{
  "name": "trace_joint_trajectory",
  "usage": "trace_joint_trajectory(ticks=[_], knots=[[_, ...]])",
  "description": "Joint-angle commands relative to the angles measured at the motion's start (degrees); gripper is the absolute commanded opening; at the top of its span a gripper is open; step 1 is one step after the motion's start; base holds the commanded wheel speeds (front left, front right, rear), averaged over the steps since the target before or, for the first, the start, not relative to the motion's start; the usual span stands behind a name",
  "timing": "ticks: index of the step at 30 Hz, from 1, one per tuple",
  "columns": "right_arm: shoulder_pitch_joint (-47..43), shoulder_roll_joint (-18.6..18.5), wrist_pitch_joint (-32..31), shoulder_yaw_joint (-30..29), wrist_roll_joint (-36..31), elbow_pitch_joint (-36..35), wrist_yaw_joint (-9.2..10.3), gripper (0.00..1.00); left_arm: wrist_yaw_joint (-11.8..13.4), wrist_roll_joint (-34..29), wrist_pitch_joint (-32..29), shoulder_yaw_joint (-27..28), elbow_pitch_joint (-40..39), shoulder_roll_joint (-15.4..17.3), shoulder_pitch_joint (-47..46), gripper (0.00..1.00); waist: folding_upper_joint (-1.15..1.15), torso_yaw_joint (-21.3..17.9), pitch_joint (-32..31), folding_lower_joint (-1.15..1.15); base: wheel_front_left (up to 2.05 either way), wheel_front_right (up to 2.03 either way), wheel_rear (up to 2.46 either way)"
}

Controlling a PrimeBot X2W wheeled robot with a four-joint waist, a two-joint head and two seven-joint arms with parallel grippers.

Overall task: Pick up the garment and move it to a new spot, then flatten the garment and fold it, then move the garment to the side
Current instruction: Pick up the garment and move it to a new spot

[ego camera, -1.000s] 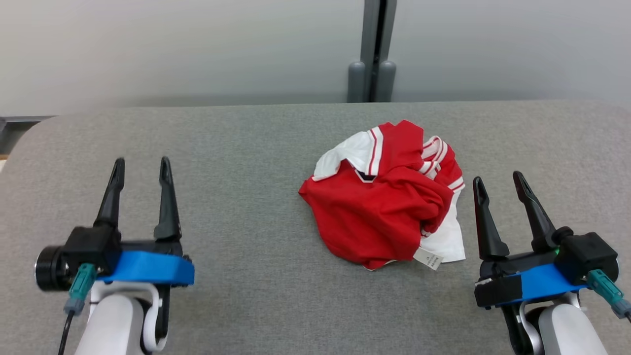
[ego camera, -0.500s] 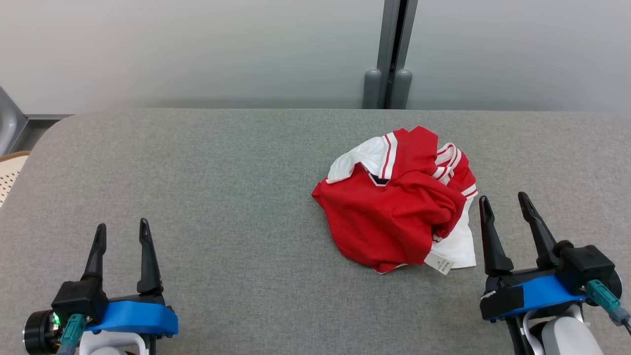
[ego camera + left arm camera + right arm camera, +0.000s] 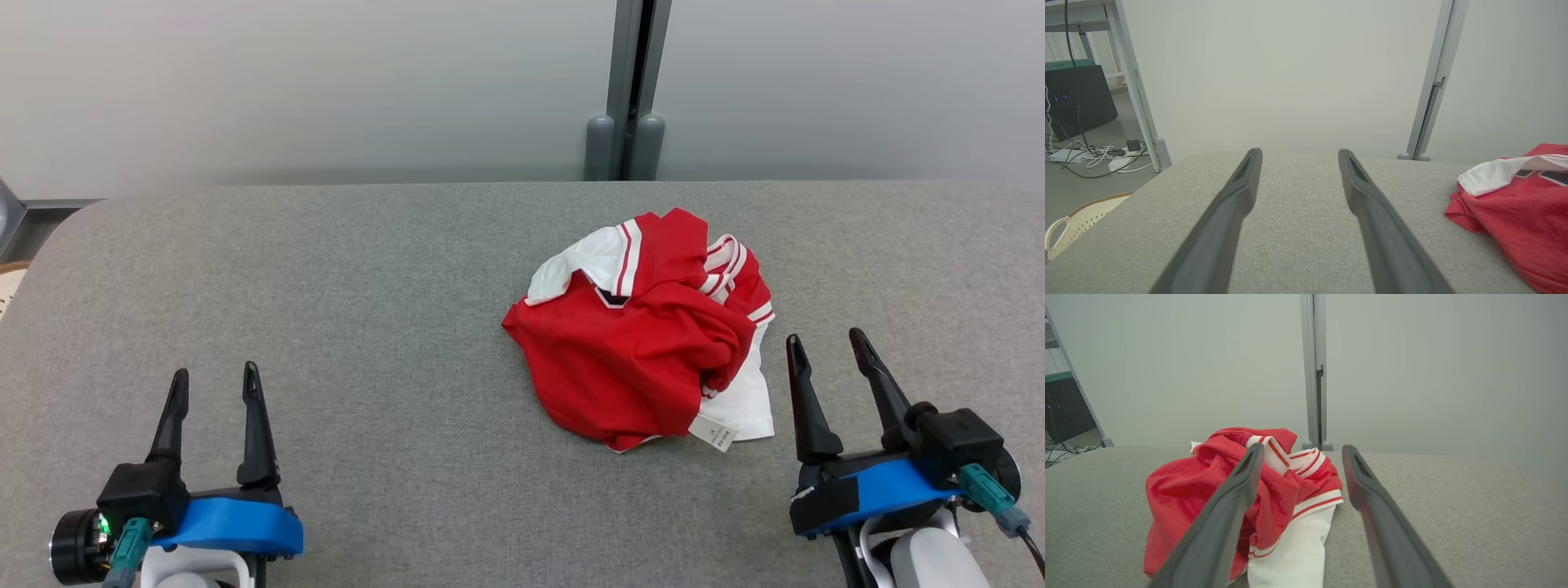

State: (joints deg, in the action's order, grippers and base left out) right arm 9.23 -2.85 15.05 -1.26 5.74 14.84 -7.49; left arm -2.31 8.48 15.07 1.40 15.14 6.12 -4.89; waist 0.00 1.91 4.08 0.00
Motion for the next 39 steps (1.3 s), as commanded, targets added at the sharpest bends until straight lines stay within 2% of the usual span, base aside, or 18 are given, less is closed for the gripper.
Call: trace_joint_trajectory(ticks=[1,8,14,30,39], knots=[[0.6,-0.1,0.2,0.1,-0.2,0.1,-0.01,1.0,-0.2,-0.4,0.2,0.3,0.1,-0.2,-0.7,1.0,0.0,-0.1,0.0,0.0,0.0,0.0,0.0],[1.1,-0.1,0.2,0.4,-0.3,-0.4,-0.01,1.0,-2.8,1.4,0.2,-2.5,1.5,-2.1,-4.2,1.0,0.0,-1.0,1.0,0.0,0.0,0.0,0.0],[2.3,-0.1,0.2,1.1,0.2,-0.9,-0.01,1.0,-4.7,2.5,0.2,-10.2,4.3,-2.9,-10.8,1.0,0.0,-3.1,2.7,0.0,0.0,0.0,0.0],[4.4,-0.1,0.2,0.9,1.7,-2.2,-0.01,1.0,-5.2,8.5,-0.5,-32.3,17.3,-2.6,-25.4,1.0,0.0,-10.7,8.2,0.0,0.0,0.0,0.0],[5.1,-0.1,0.2,1.7,2.5,-2.3,-0.01,1.0,-5.2,9.3,-0.7,-38.9,22.4,-1.4,-31.4,1.0,0.0,-13.7,9.5,0.0,0.0,0.0,0.0]])
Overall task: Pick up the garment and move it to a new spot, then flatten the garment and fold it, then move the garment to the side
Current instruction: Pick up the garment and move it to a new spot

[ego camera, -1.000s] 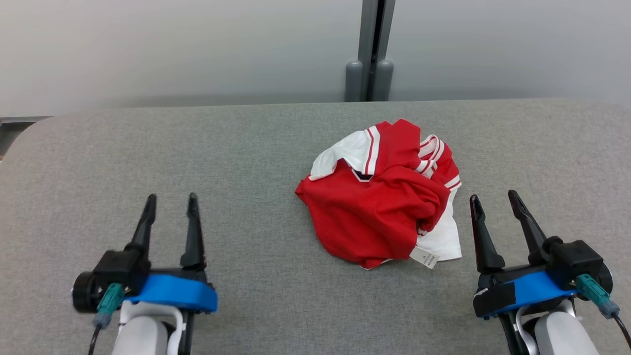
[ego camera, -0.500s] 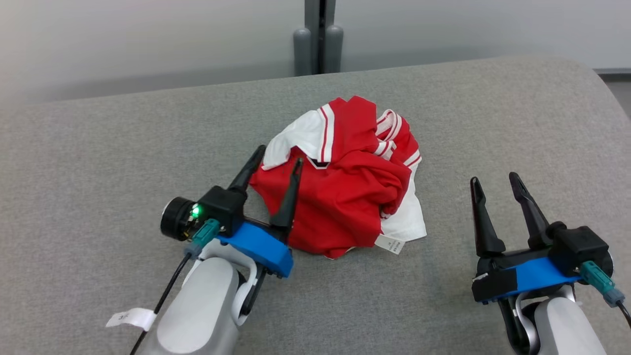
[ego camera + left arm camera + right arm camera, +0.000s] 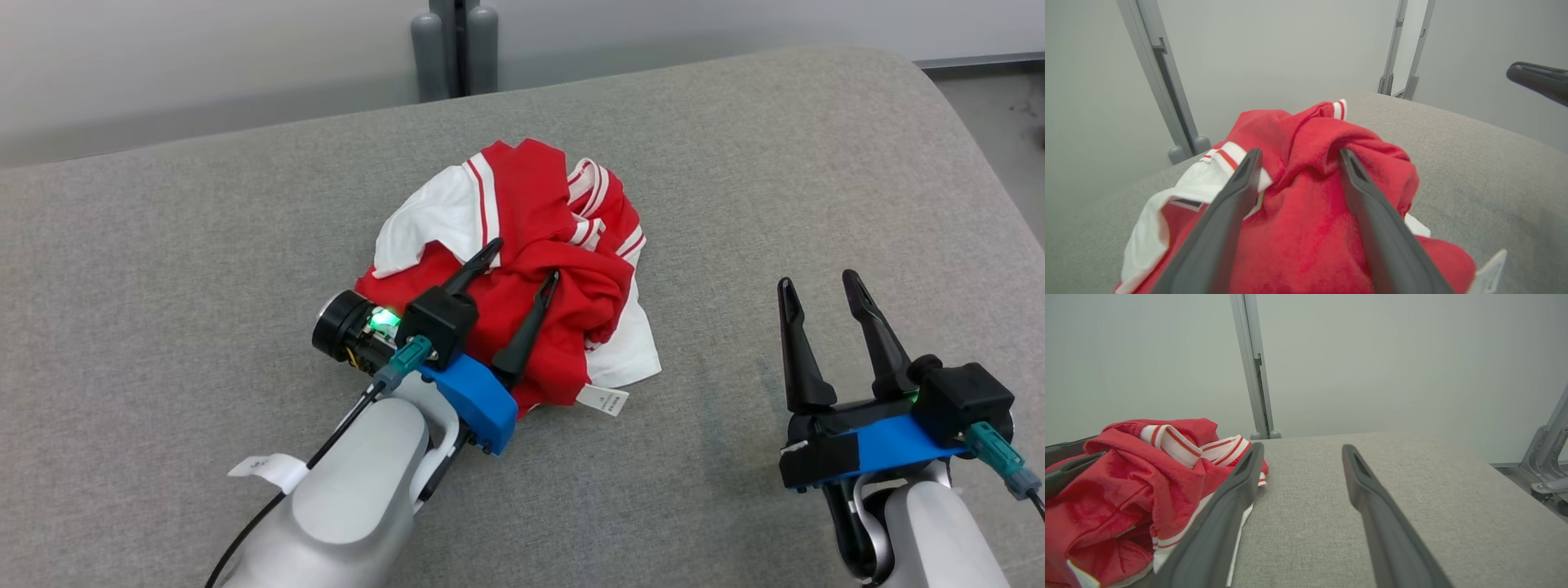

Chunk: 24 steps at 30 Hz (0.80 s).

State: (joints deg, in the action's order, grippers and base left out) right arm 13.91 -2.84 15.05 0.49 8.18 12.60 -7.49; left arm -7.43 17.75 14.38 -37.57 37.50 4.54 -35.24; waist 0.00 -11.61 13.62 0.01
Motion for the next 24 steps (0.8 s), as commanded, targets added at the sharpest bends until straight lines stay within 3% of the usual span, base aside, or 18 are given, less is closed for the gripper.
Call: trace_joint_trajectory(ticks=[1,7,8,9,10,24], knots=[[0.5,-0.1,0.2,0.0,0.1,0.0,-0.01,1.0,0.0,0.1,-0.1,-0.4,0.8,0.3,-1.7,1.0,0.0,-0.5,0.0,-0.01,0.0,0.0,0.0],[0.9,-0.1,0.2,0.6,0.7,0.1,-0.01,1.0,0.0,0.8,-0.6,-2.9,6.6,0.8,-5.6,1.0,0.0,-2.7,0.3,-0.01,0.0,0.0,0.0],[0.9,-0.1,0.2,0.6,0.8,0.1,-0.01,1.0,0.0,0.8,-0.7,-3.7,7.4,0.9,-6.3,0.83,0.0,-3.1,0.3,-0.01,0.0,0.0,0.0],[0.9,-0.1,0.2,0.7,0.9,0.1,-0.01,1.0,0.0,1.4,-0.7,-3.9,8.2,0.9,-7.1,0.29,0.0,-3.4,0.4,-0.01,0.0,0.0,0.0],[0.8,-0.1,0.2,0.6,1.0,0.1,-0.01,1.0,0.0,1.7,-0.6,-4.4,8.7,1.0,-8.0,0.0,0.0,-3.6,0.4,-0.01,0.0,0.0,0.0],[-1.0,-0.1,0.2,0.6,1.2,0.5,-0.01,1.0,0.0,4.8,0.8,-6.1,1.3,0.7,-22.3,0.0,0.0,-3.1,-2.0,-0.01,0.0,0.0,0.0]])
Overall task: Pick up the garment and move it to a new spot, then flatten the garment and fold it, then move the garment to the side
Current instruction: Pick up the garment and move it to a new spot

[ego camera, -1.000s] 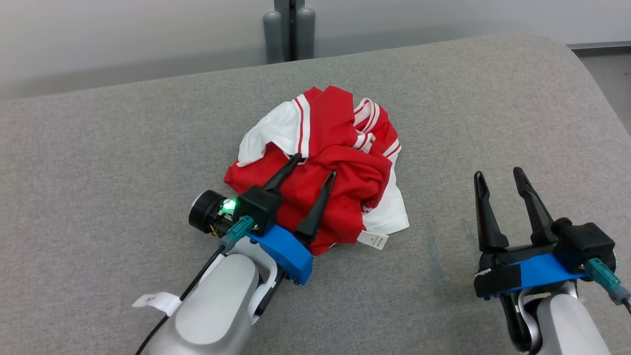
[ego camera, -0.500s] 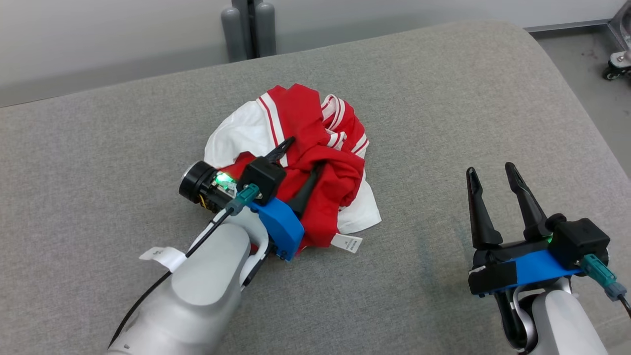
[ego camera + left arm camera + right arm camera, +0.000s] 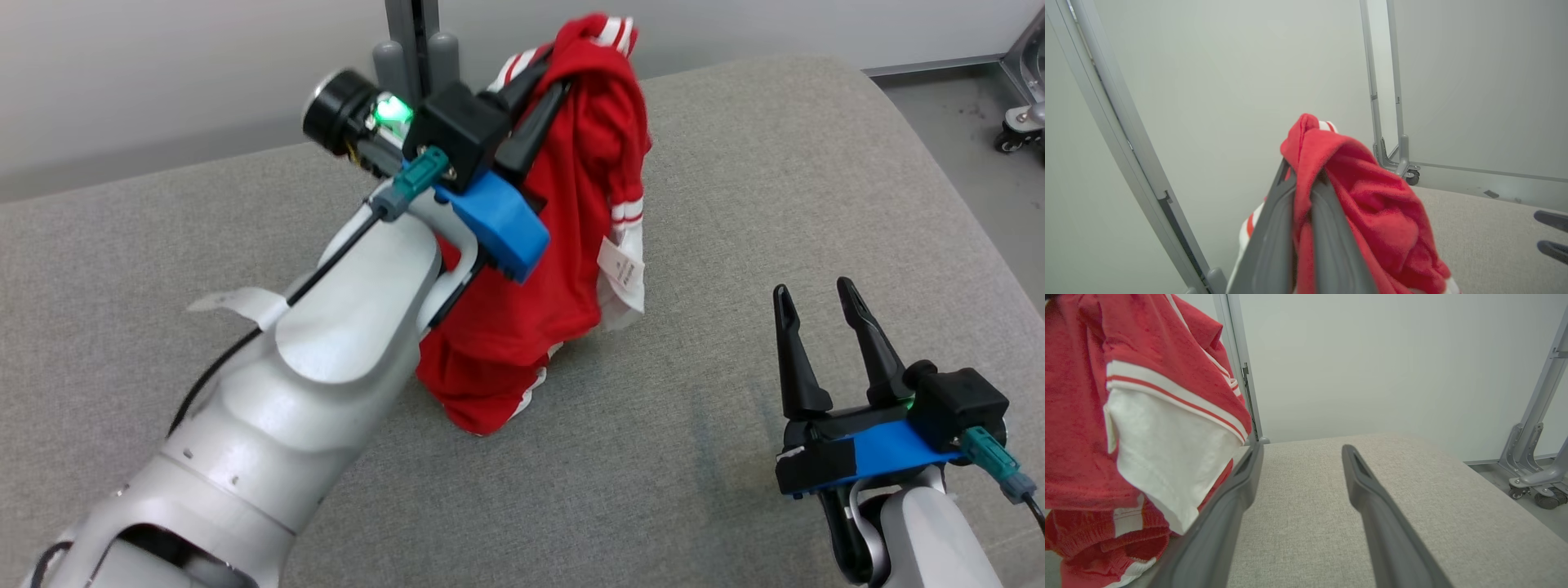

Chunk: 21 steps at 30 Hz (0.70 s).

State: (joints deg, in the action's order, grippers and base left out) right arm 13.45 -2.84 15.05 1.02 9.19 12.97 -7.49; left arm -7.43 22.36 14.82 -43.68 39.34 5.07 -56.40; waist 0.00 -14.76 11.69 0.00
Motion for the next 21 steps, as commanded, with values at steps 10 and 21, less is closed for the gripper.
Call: trace_joint_trajectory(ticks=[10,21], knots=[[-0.2,-0.1,0.2,0.9,1.4,0.2,-0.01,1.0,-0.1,3.4,-2.2,0.4,-7.1,3.9,-12.6,0.0,0.0,-1.4,-0.7,0.0,0.0,0.0,0.0],[-0.6,-0.1,0.2,-0.2,1.9,-0.3,-0.01,1.0,1.5,4.8,-3.3,2.5,-11.5,7.3,-15.2,0.0,0.0,-1.2,-0.2,0.0,0.0,0.0,0.0]])
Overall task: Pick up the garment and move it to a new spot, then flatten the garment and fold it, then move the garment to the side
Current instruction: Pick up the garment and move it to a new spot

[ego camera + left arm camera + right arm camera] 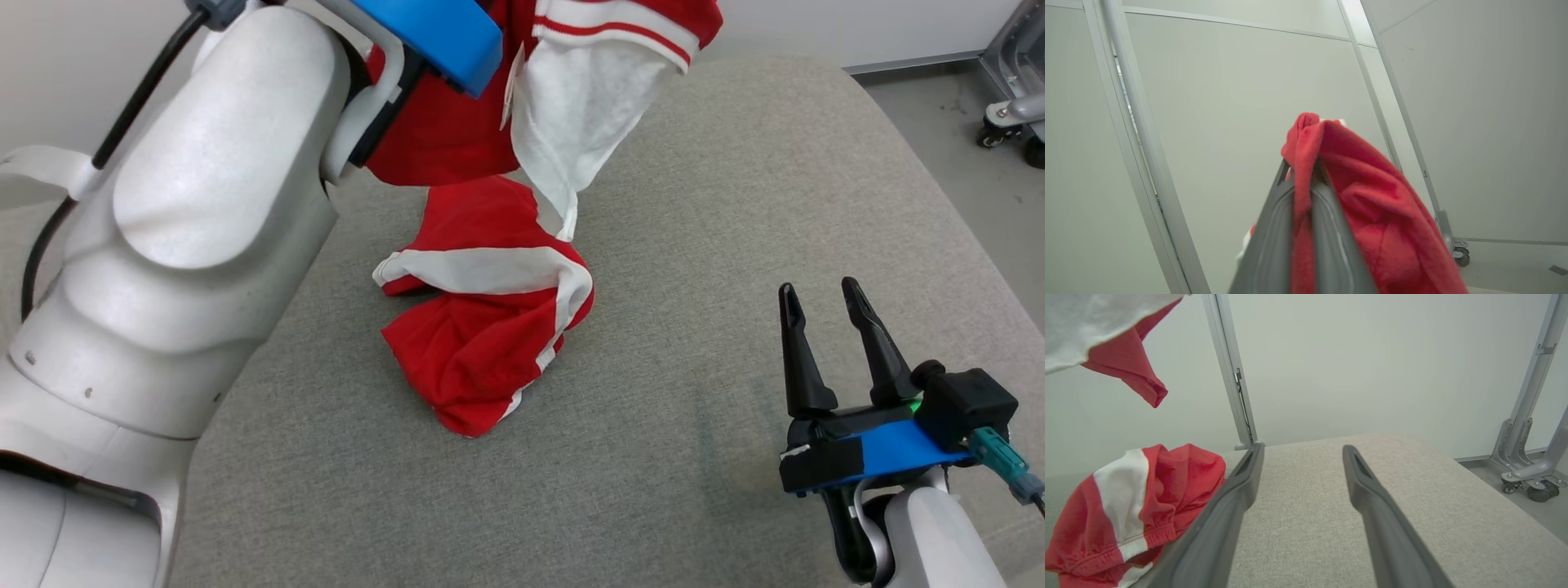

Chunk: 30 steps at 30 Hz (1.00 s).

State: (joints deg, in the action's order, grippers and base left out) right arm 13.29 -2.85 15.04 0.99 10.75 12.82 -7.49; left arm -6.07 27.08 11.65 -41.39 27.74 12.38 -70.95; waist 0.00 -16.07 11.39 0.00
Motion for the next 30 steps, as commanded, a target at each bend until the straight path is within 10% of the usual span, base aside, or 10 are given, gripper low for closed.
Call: trace_joint_trajectory(ticks=[1,30], knots=[[-0.3,-0.1,0.2,-0.1,0.4,-0.3,-0.01,1.0,0.2,0.0,-0.2,0.2,-0.2,0.4,-0.3,0.0,0.0,0.4,0.2,0.0,0.0,0.0,0.0],[0.6,-0.1,0.2,-1.3,-6.8,-7.3,-0.01,1.0,8.8,6.4,3.2,10.5,-9.1,14.1,21.9,0.0,0.0,33.2,2.5,0.0,0.0,0.0,0.0]])
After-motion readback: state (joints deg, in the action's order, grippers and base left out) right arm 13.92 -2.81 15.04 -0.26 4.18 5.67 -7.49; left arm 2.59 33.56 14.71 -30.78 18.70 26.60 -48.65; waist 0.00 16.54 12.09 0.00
